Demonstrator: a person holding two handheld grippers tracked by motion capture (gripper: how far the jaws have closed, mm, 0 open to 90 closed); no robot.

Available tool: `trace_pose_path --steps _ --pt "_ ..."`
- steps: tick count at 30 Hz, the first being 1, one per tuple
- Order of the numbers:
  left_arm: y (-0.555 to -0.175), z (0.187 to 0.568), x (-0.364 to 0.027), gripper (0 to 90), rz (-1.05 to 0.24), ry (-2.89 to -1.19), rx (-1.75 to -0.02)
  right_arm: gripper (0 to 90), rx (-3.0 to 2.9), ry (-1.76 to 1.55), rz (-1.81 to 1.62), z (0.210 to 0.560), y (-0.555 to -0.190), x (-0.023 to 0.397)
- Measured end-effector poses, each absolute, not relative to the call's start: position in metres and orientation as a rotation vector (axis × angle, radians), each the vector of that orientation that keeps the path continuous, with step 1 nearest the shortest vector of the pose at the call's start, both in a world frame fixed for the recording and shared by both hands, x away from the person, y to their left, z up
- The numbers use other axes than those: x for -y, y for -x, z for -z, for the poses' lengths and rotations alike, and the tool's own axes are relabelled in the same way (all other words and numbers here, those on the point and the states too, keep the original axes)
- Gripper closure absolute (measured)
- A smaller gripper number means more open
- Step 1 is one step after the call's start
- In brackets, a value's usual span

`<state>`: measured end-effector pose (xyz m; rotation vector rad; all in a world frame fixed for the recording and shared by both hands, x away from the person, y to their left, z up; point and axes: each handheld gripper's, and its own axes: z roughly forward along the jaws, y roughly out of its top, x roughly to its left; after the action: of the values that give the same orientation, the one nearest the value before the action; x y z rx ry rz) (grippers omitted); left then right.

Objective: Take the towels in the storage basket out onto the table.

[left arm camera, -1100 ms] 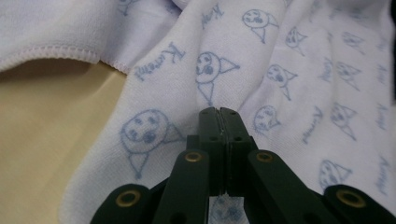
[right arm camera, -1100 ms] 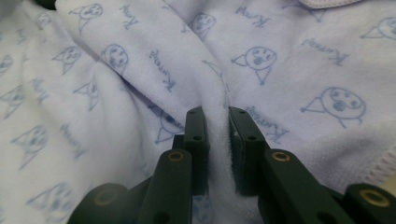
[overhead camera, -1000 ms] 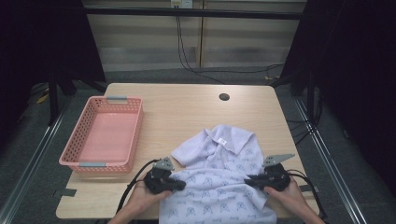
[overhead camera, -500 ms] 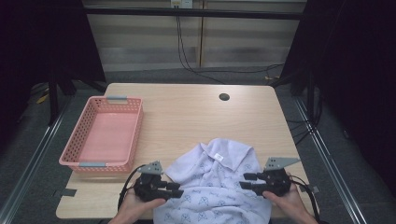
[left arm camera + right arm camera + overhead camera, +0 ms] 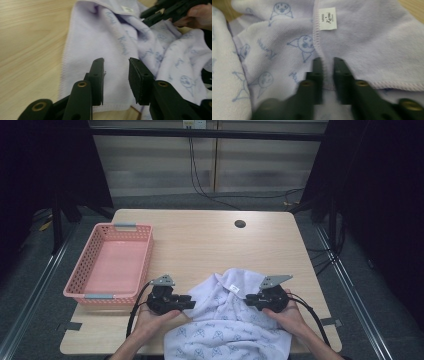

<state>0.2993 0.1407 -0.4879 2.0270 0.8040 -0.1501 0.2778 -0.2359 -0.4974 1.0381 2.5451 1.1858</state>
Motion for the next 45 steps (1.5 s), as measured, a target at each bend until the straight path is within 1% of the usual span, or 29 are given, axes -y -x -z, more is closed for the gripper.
trace_pose_path --steps 2,5,7,9,12,13,16,18,19,20,21,22,25,26,27,31,36,38,45 --pt "-0.300 0.489 -0.141 61.1 0.131 -2.030 -0.819 89.2 -2.504 -1.062 -1.214 0.492 -0.275 0.245" --pt "-0.303 0.491 -0.141 57.9 0.112 -2.044 -0.829 89.3 -2.465 -1.103 -1.252 0.487 -0.268 0.263" --pt "-0.307 0.493 -0.140 57.5 0.101 -2.045 -0.837 89.3 -2.442 -1.149 -1.265 0.486 -0.265 0.277" --pt "-0.312 0.493 -0.142 56.8 0.116 -2.008 -0.856 89.3 -2.404 -1.186 -1.294 0.483 -0.260 0.292" --pt "-0.318 0.495 -0.144 54.3 0.063 -2.036 -0.876 89.3 -2.341 -1.226 -1.336 0.477 -0.252 0.312" --pt "-0.318 0.496 -0.146 53.1 0.073 -2.030 -0.880 89.3 -2.321 -1.238 -1.346 0.477 -0.250 0.317" --pt "-0.316 0.500 -0.148 49.8 0.055 -2.054 -0.888 89.3 -2.288 -1.255 -1.369 0.473 -0.248 0.325" --pt "-0.316 0.502 -0.149 47.1 0.087 -2.060 -0.885 89.3 -2.279 -1.259 -1.370 0.472 -0.248 0.327" --pt "-0.315 0.502 -0.147 46.7 0.045 -2.083 -0.899 89.3 -2.279 -1.260 -1.373 0.472 -0.247 0.328" --pt "-0.315 0.503 -0.147 46.4 0.038 -2.084 -0.891 89.2 -2.280 -1.262 -1.372 0.472 -0.247 0.330" --pt "-0.316 0.504 -0.148 46.9 0.066 -2.071 -0.889 89.3 -2.270 -1.267 -1.378 0.472 -0.247 0.331" --pt "-0.316 0.504 -0.148 49.7 0.102 -2.064 -0.879 89.3 -2.269 -1.270 -1.384 0.471 -0.248 0.331" --pt "-0.309 0.501 -0.146 75.3 0.105 -2.064 -0.819 89.3 -2.263 -1.259 -1.395 0.469 -0.248 0.330" --pt "-0.306 0.499 -0.147 84.9 0.071 -2.062 -0.806 89.3 -2.263 -1.260 -1.398 0.469 -0.247 0.330" --pt "-0.305 0.496 -0.147 88.0 0.075 -2.051 -0.797 89.3 -2.261 -1.260 -1.406 0.468 -0.248 0.330" --pt "-0.302 0.487 -0.150 88.3 0.088 -2.001 -0.764 89.3 -2.245 -1.256 -1.431 0.466 -0.247 0.332" --pt "-0.307 0.465 -0.158 88.3 0.044 -1.923 -0.746 89.3 -2.204 -1.241 -1.463 0.453 -0.247 0.336" --pt "-0.308 0.451 -0.162 88.5 0.032 -1.901 -0.710 89.3 -2.174 -1.221 -1.487 0.440 -0.248 0.337" --pt "-0.316 0.383 -0.171 88.6 -0.106 -1.815 -0.636 89.3 -2.066 -1.088 -1.562 0.378 -0.261 0.334"
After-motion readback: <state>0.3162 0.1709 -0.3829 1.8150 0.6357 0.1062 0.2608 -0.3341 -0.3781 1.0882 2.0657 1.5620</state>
